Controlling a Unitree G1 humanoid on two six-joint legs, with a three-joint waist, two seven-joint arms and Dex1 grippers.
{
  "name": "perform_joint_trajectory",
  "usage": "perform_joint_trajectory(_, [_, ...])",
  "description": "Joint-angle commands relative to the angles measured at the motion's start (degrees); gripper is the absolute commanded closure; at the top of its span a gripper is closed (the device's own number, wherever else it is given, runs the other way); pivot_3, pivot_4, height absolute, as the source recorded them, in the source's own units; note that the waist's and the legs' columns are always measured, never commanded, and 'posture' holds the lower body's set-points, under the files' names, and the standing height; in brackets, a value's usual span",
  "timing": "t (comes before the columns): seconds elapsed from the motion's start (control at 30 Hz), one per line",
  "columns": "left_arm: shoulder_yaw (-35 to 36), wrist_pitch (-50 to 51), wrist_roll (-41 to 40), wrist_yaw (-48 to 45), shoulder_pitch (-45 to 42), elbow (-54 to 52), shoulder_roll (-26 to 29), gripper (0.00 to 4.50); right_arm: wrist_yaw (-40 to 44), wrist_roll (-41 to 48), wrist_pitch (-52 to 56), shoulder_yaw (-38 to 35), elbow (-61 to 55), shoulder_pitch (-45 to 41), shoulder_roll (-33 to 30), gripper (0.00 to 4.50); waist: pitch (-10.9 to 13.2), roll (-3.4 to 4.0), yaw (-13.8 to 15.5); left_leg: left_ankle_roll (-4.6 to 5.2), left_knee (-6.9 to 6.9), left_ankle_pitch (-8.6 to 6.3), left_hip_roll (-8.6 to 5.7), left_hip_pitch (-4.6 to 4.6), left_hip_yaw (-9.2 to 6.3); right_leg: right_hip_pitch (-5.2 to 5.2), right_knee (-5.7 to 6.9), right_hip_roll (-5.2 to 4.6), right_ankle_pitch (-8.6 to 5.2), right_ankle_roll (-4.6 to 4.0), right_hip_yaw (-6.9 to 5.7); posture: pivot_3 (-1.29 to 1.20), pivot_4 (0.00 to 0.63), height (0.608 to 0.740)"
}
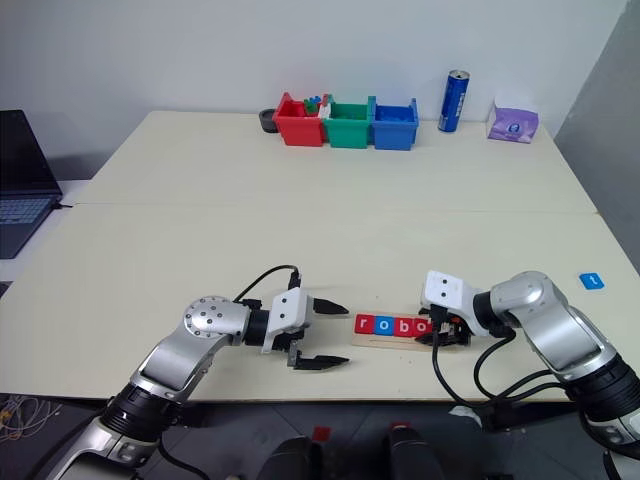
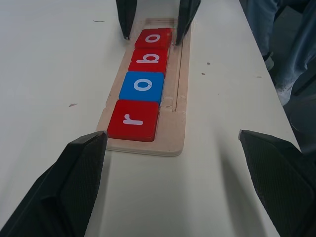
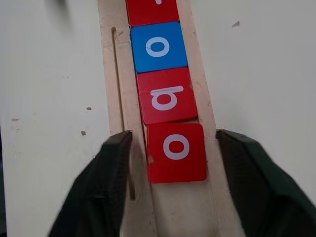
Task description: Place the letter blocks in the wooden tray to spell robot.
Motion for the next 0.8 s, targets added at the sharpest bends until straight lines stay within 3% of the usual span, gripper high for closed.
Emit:
perform_joint_trajectory(0.03, [0.6, -0.7, -0.2, 0.1, 0.1, -1.8, 0.4, 0.00, 0.1, 0.9, 0.1, -1.8, -2.1, -1.9, 0.4, 0.21, 0.0, 0.00, 0.0, 0.00, 0.00, 0.00, 0.00, 0.00, 0.00, 0.00, 0.00, 0.00, 0.00, 0.00, 0.00, 0.00, 0.150, 0.740])
perform_joint_trajectory(0.07, [0.6, -0.7, -0.2, 0.1, 0.1, -1.8, 0.4, 0.00, -0.1, 1.6, 0.8, -2.8, -2.6, -2.2, 0.5, 0.05, 0.0, 0.00, 0.0, 0.00, 0.00, 0.00, -0.01, 0.00, 0.00, 0.00, 0.00, 0.00, 0.00, 0.00, 0.00, 0.00, 0.150, 0.740])
perform_joint_trajectory(0.3, [0.8, -0.6, -0.1, 0.4, 0.2, -1.7, 0.4, 0.00, -2.4, 6.4, 6.0, -11.2, -10.0, 2.2, -2.0, 0.05, 0.0, 0.00, 0.0, 0.00, 0.00, 0.00, 0.01, -0.01, -0.05, 0.00, 0.00, 0.00, 0.08, -0.13, -0.01, 0.00, 0.150, 0.740])
perform_joint_trajectory(0.33, [0.7, -0.6, -0.1, 0.4, 0.2, -1.7, 0.3, 0.00, -3.2, 6.1, 5.9, -11.8, -10.6, 3.7, -2.4, 0.21, 0.0, -0.01, 0.1, 0.00, -0.01, 0.00, 0.00, -0.01, -0.04, 0.01, -0.01, 0.00, 0.08, -0.13, -0.03, 0.00, 0.150, 0.740])
perform_joint_trajectory(0.47, [0.6, -0.7, -0.1, 0.3, 0.1, -1.4, 0.2, 0.00, -5.3, 4.4, 4.4, -12.8, -12.2, 8.6, -4.3, 1.31, 0.0, -0.01, 0.1, 0.00, 0.00, 0.00, -0.01, -0.04, 0.01, 0.02, -0.02, -0.02, 0.00, 0.00, -0.03, 0.00, 0.150, 0.740])
perform_joint_trajectory(0.73, [0.5, -1.1, 0.0, -0.2, -1.0, -0.3, 0.0, 0.00, -6.8, 1.7, 2.9, -10.1, -11.7, 9.6, -6.0, 4.25, 0.0, -0.01, -0.1, 0.00, 0.01, 0.00, -0.02, 0.04, 0.03, 0.02, 0.02, 0.02, 0.00, 0.01, 0.00, 0.00, 0.150, 0.740])
perform_joint_trajectory(0.8, [0.5, -1.2, 0.0, -0.2, -1.0, -0.3, -0.1, 0.00, -6.7, 1.2, 3.0, -9.4, -11.4, 9.3, -6.1, 4.49, 0.0, -0.01, -0.1, 0.00, 0.00, 0.00, -0.01, 0.03, 0.03, 0.02, 0.01, 0.02, 0.00, 0.01, 0.00, 0.00, 0.150, 0.740])
